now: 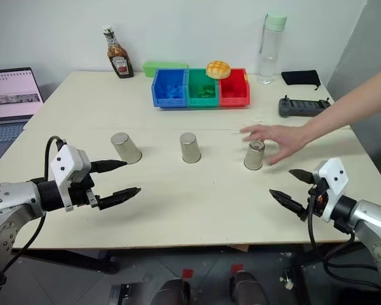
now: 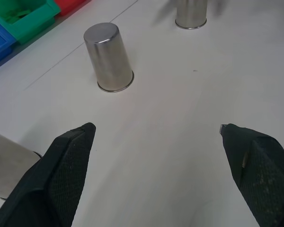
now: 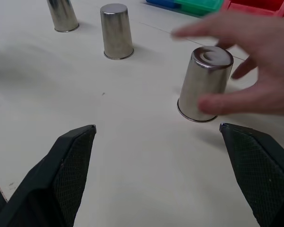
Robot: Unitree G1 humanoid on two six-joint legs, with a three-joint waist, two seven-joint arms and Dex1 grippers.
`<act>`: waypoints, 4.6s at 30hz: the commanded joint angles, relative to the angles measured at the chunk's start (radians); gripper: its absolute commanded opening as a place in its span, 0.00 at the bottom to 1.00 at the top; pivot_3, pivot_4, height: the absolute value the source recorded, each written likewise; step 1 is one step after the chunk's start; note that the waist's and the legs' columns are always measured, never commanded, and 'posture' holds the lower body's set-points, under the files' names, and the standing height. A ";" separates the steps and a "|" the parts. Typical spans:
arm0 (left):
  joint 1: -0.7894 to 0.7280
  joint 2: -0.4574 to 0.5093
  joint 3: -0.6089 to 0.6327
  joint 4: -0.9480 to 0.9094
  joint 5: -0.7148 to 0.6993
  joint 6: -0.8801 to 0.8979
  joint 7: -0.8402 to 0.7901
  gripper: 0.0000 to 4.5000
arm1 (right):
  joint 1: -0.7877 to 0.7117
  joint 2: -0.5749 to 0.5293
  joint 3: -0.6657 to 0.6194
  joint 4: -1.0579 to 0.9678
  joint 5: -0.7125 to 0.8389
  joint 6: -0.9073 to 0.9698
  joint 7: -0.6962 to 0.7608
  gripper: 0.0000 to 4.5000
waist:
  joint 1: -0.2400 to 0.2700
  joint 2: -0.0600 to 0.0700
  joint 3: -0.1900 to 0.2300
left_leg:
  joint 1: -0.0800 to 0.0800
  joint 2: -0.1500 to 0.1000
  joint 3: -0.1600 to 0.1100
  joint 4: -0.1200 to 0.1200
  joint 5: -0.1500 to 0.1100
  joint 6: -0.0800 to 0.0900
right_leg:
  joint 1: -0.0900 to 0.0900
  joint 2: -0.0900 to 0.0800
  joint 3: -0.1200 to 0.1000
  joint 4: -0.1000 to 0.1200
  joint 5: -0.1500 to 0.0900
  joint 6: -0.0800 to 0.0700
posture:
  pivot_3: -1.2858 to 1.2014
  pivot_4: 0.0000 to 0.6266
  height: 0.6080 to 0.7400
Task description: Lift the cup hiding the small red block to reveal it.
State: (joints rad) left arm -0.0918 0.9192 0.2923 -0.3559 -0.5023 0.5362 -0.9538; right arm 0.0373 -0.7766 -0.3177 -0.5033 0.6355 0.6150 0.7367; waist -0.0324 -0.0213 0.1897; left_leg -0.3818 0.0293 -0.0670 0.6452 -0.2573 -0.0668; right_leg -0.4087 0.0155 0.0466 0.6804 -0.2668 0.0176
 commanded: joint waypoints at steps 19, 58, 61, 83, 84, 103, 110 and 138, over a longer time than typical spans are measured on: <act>-0.018 0.020 0.015 0.028 0.011 -0.027 -0.023 1.00 | -0.047 0.021 0.026 -0.007 -0.009 -0.027 -0.007 0.99 | 0.000 0.000 0.000 | 0.000 0.000 0.000 0.000 0.000 0.000 | 0.000 0.000 0.000 0.000 0.000 0.000 | 0.52 0.24 1.00; -0.405 -0.210 -0.319 0.278 0.129 0.063 0.153 1.00 | -0.332 0.049 0.219 -0.094 0.092 0.180 -0.032 0.99 | 0.003 -0.001 0.000 | -0.001 -0.001 -0.001 0.001 0.000 0.000 | 0.001 0.000 -0.001 0.000 0.000 0.001 | 0.52 0.24 1.00; -0.472 -0.275 -0.349 0.393 0.164 0.059 0.182 1.00 | -0.336 0.054 0.214 -0.108 0.098 0.191 -0.046 0.99 | 0.000 -0.001 0.000 | -0.001 -0.001 -0.002 0.001 0.000 0.000 | 0.001 0.000 -0.001 0.000 0.000 0.001 | 0.52 0.24 1.00; -0.842 -0.583 -0.431 1.024 0.394 -0.244 0.230 1.00 | -0.283 0.069 0.190 -0.159 0.126 0.174 -0.073 0.99 | 0.002 -0.001 -0.001 | -0.002 -0.002 -0.002 0.001 0.000 0.000 | 0.000 0.000 -0.002 0.000 0.001 0.001 | 0.52 0.24 1.00; -0.857 -0.592 -0.426 1.052 0.395 -0.248 0.228 1.00 | -0.291 0.071 0.192 -0.159 0.128 0.175 -0.073 0.99 | 0.002 -0.001 -0.001 | -0.003 -0.002 -0.003 0.001 0.000 0.000 | 0.000 0.000 -0.002 0.000 0.001 0.001 | 0.52 0.24 1.00; -0.897 -0.650 -0.358 1.134 0.400 -0.334 0.271 0.62 | -0.307 0.063 0.224 -0.130 0.097 0.144 -0.029 1.00 | 0.000 -0.001 0.000 | -0.003 -0.002 -0.003 0.001 0.000 0.000 | 0.000 0.000 -0.002 0.000 0.001 0.001 | 0.52 0.24 1.00; -0.802 -0.541 -0.303 0.826 0.426 -0.242 0.384 0.62 | -0.306 0.071 0.255 -0.128 0.076 0.125 -0.020 1.00 | -0.005 -0.001 -0.001 | -0.002 -0.002 -0.003 0.001 0.000 0.000 | 0.000 0.000 -0.002 0.000 0.001 0.001 | 0.52 0.24 1.00; -0.688 -0.508 -0.222 0.849 0.400 -0.062 0.482 0.98 | -0.365 0.079 0.291 -0.080 0.067 0.120 0.015 1.00 | 0.002 -0.001 -0.001 | -0.002 -0.002 -0.005 0.002 0.000 0.000 | 0.001 0.000 -0.004 0.001 0.001 0.001 | 0.52 0.24 1.00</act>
State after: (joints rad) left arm -0.7543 0.4018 0.0484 0.5147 -0.0843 0.4733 -0.4678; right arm -0.3084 -0.6959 -0.0093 -0.5613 0.6895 0.7381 0.7553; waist -0.0305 -0.0224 0.1891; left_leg -0.3842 0.0274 -0.0720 0.6468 -0.2570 -0.0671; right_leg -0.4079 0.0154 0.0428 0.6809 -0.2659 0.0185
